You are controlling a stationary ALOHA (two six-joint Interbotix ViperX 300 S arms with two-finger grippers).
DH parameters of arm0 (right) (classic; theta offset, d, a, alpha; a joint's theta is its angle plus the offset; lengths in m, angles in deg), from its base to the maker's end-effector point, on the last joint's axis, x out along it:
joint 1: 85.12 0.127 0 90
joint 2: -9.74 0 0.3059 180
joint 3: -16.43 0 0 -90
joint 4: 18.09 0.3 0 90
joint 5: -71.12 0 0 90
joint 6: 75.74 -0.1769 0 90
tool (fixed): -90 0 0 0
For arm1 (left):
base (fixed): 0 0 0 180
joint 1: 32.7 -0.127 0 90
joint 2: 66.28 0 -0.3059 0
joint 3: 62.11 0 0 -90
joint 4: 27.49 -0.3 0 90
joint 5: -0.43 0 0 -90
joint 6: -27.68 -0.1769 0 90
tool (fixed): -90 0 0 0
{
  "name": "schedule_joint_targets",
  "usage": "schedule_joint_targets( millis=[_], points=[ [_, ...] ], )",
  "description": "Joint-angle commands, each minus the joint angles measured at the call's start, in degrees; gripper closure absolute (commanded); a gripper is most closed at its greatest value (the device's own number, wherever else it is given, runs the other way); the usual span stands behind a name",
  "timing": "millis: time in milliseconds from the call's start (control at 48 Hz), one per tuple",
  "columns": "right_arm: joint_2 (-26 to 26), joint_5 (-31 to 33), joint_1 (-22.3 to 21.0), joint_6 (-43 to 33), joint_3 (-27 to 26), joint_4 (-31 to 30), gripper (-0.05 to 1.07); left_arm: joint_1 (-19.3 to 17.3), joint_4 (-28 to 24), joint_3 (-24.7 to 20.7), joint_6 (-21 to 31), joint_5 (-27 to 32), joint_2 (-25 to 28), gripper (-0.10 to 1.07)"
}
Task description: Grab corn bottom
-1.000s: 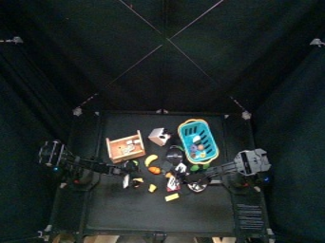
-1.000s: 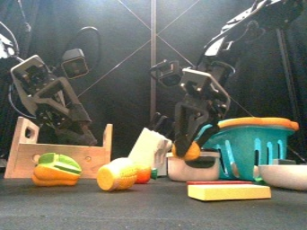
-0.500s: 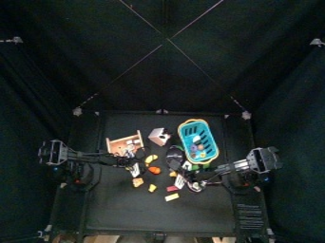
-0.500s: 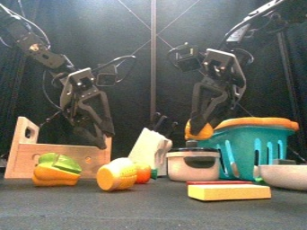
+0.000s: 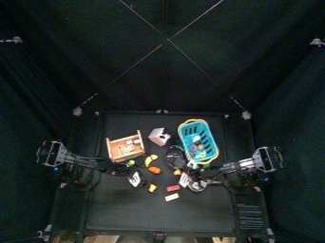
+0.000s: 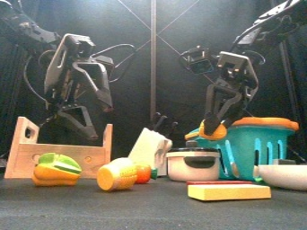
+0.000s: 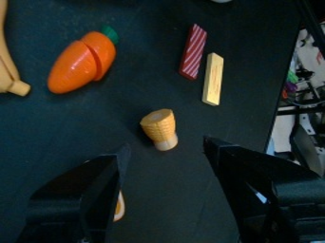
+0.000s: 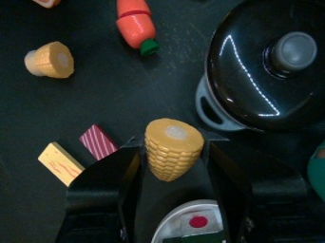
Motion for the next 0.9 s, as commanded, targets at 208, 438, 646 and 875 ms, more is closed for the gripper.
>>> schedule_joint_targets(
  millis=[208,438,646,875],
  points=[
    [2.3,-0.3,-0.9,0.0,0.0,1.7,0.36,-1.0,-6.2,-10.1,2.5,25.7,-2.8,0.01],
    [2.5,-0.3,-0.9,-0.1,0.5,2.9,0.36,1.2,-22.6,-13.7,19.1,27.2,1.2,0.01],
    [2.5,-0.3,-0.9,0.0,1.4,4.1,0.36,6.4,-42.5,-15.4,42.2,27.4,6.1,0.01],
    [2.7,-0.2,-0.9,0.0,1.9,4.1,0.36,10.5,-59.4,-15.6,64.0,27.6,11.6,0.01]
  ],
)
